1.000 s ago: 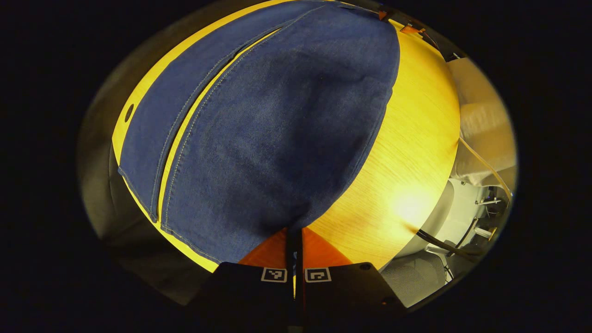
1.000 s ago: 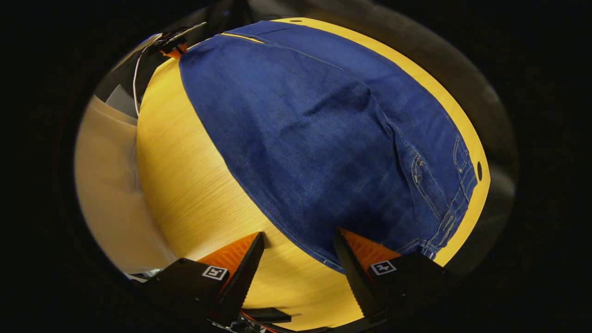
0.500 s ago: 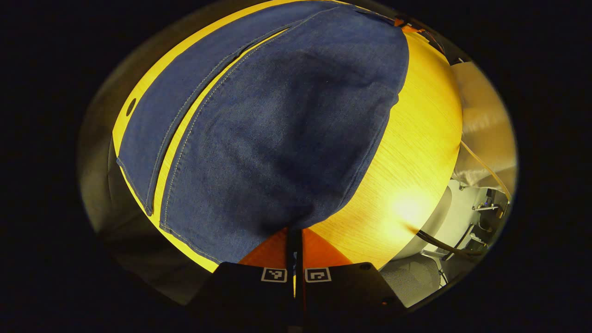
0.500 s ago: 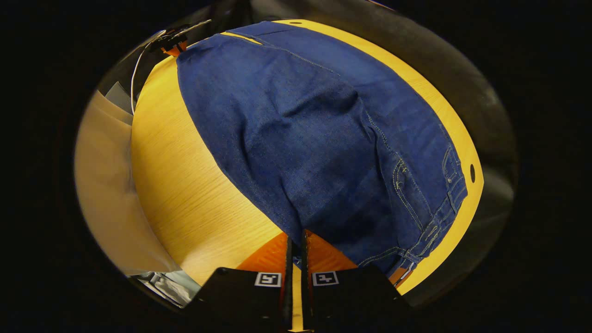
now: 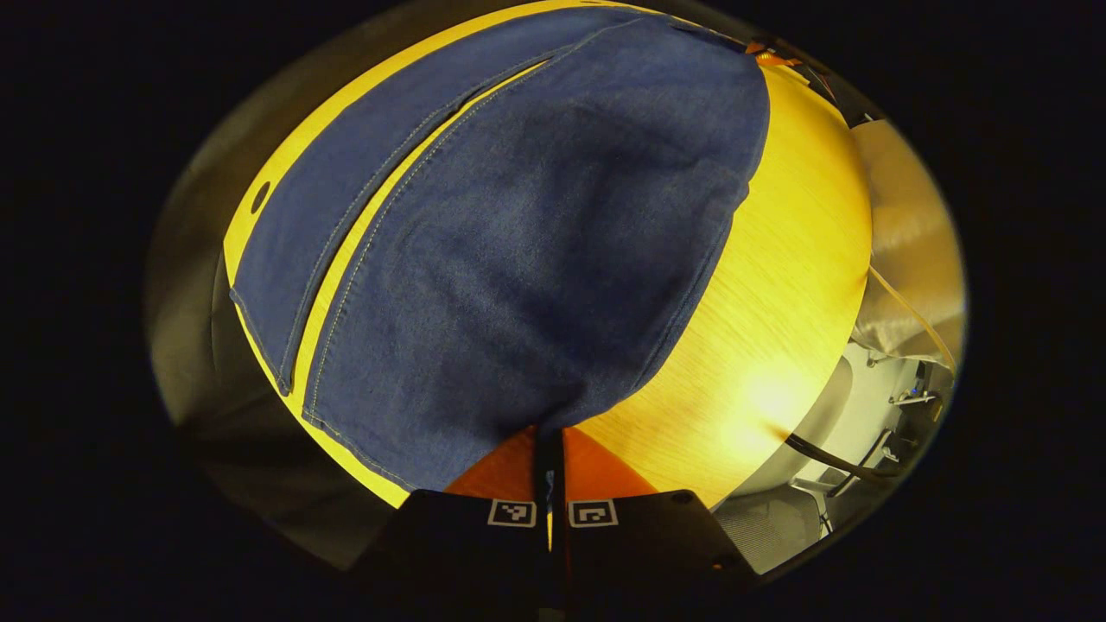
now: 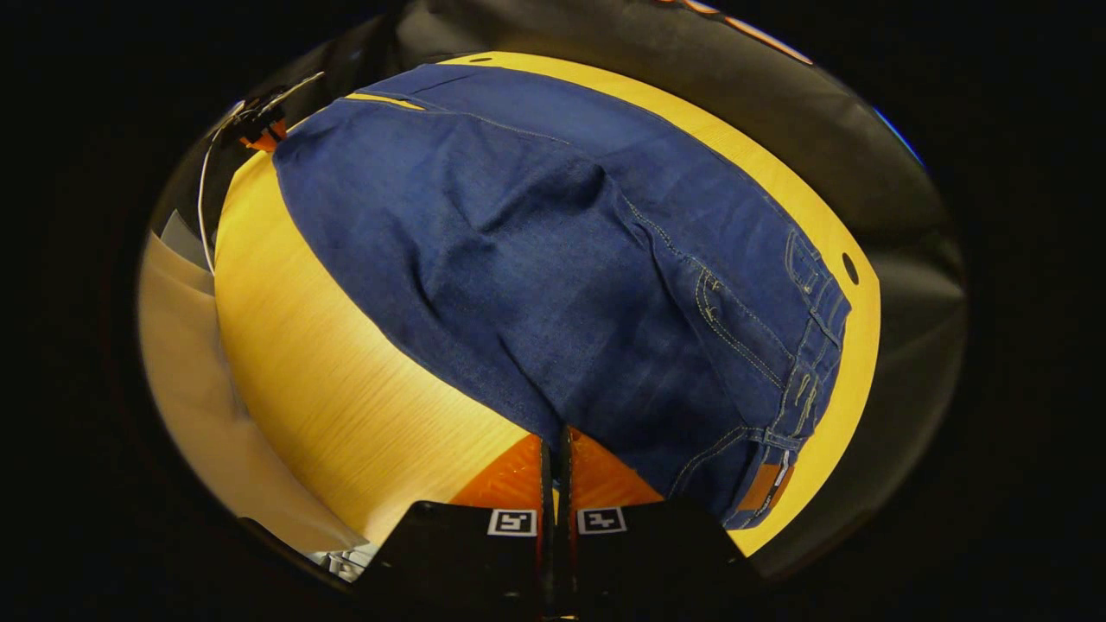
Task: Grasp the waist and the cuffs of the jeans and fold them to make the two legs overlap; first hold the waist and fold one-third of the jeans toward the cuffs, then hold the cuffs and fold the remaining one-third in the same direction to finish folding.
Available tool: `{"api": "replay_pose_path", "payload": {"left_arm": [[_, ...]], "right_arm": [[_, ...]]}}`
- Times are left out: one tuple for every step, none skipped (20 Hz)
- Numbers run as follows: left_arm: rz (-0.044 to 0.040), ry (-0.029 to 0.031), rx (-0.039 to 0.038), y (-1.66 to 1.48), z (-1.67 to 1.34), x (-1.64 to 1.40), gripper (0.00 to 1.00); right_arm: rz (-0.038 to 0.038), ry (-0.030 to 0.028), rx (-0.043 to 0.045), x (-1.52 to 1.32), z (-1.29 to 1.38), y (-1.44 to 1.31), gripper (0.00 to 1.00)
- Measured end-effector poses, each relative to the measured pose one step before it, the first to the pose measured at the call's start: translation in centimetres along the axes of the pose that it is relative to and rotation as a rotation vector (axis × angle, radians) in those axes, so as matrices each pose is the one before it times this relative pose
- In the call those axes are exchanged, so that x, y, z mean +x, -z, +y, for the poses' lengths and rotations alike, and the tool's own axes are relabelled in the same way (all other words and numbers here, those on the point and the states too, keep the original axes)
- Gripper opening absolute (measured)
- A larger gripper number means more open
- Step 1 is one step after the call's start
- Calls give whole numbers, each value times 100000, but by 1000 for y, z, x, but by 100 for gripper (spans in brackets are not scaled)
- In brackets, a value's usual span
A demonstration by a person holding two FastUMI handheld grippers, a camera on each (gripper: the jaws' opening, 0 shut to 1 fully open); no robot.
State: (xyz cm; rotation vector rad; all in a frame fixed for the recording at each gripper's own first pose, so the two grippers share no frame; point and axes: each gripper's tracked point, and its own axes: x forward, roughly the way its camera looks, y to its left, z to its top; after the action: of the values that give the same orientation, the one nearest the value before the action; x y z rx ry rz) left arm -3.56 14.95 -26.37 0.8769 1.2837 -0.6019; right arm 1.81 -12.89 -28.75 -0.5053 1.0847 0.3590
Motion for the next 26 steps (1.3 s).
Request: {"api": "replay_pose_path", "payload": {"left_arm": [[-767, -1134, -1633, -30, 42, 3, 0], [-122, -1647, -1853, 7, 131, -36, 0], [1252, -3294, -425, 416, 468, -89, 0], [1275, -3509, 327, 440, 587, -355, 0], [1842, -2770, -1576, 157, 245, -366, 0], [340, -3497, -2464, 3, 402, -990, 0], [-1313, -3203, -2088, -381, 569, -1039, 0], [-784, -4061, -744, -644, 999, -1254, 0], [-1440, -4974, -415, -874, 1206, -1050, 0], [-1820, -4904, -1286, -706, 1410, -927, 0], [-1009, -4486, -2369, -1055, 1619, -530, 0], [-117, -2939, -2838, -525, 902, -850, 0], [-786, -2846, -2579, -928, 746, -792, 0], [-1389, -3054, -953, -1150, 771, -631, 0], [-768, -3291, -309, -659, 424, -491, 0], [-810, -3378, -169, -377, 824, -427, 0], [-830, -4276, -787, -1103, 845, -102, 0], [-385, -3635, -1075, -796, 861, -35, 0], [-1108, -2516, -2001, -718, 690, 342, 0], [-329, -1486, -2584, -548, 540, 632, 0], [343, -1439, -2406, -1022, 863, 754, 0], [-431, -1530, -2321, -1302, 446, 1250, 0], [86, -2146, -3173, -644, 351, 1140, 0], [22, -1917, -2880, -764, -27, 962, 0], [-940, -2507, -2209, -738, 411, 1021, 0], [-1034, -2473, -1575, -1090, 164, 960, 0]], "right_arm": [[334, 1734, 113, -33, -68, -42, 0], [283, 2559, 1324, -54, -241, 29, 3], [-162, 2938, 2027, -330, -152, -162, 2], [-1907, 3338, 2388, -301, -435, -428, 2], [-3172, 1813, 2572, -545, -131, -826, 3], [-2642, 1533, 1663, -830, -80, -661, 3], [-2113, 2220, 372, -931, -495, -782, 3], [-1683, 2215, -263, -860, -565, -892, 3], [-1922, 2411, 109, -745, -507, -983, 3], [-1806, 2380, 800, -380, -558, -1036, 3], [-2266, 2013, 1746, -212, -592, -1207, 2], [-1536, 1727, 2217, 191, -652, -839, 2], [-444, 1239, 2202, 23, -556, -796, 2], [-1849, 1421, 1751, 150, -679, -1113, 2], [-1480, 1555, 1007, 159, -683, -1223, 2], [-1290, 1811, 441, 117, -795, -1306, 2], [-1462, 2149, 762, 284, -623, -1343, 5], [-1403, 2472, 1494, 803, -787, -1387, 0], [-864, 1680, 1745, 600, -502, -1099, 0], [-584, 1732, 2570, 968, -361, -947, 3], [-628, 1166, 2262, 905, -181, -814, 0], [-225, 387, 2292, 1272, -125, -920, 3], [-187, 322, 1681, 1093, -1, -644, 2], [-208, 152, 1592, 1138, -9, -638, 2], [-440, -134, 1373, 1019, -30, -720, 2], [-439, 248, 1158, 1143, -82, -607, 2]]}}
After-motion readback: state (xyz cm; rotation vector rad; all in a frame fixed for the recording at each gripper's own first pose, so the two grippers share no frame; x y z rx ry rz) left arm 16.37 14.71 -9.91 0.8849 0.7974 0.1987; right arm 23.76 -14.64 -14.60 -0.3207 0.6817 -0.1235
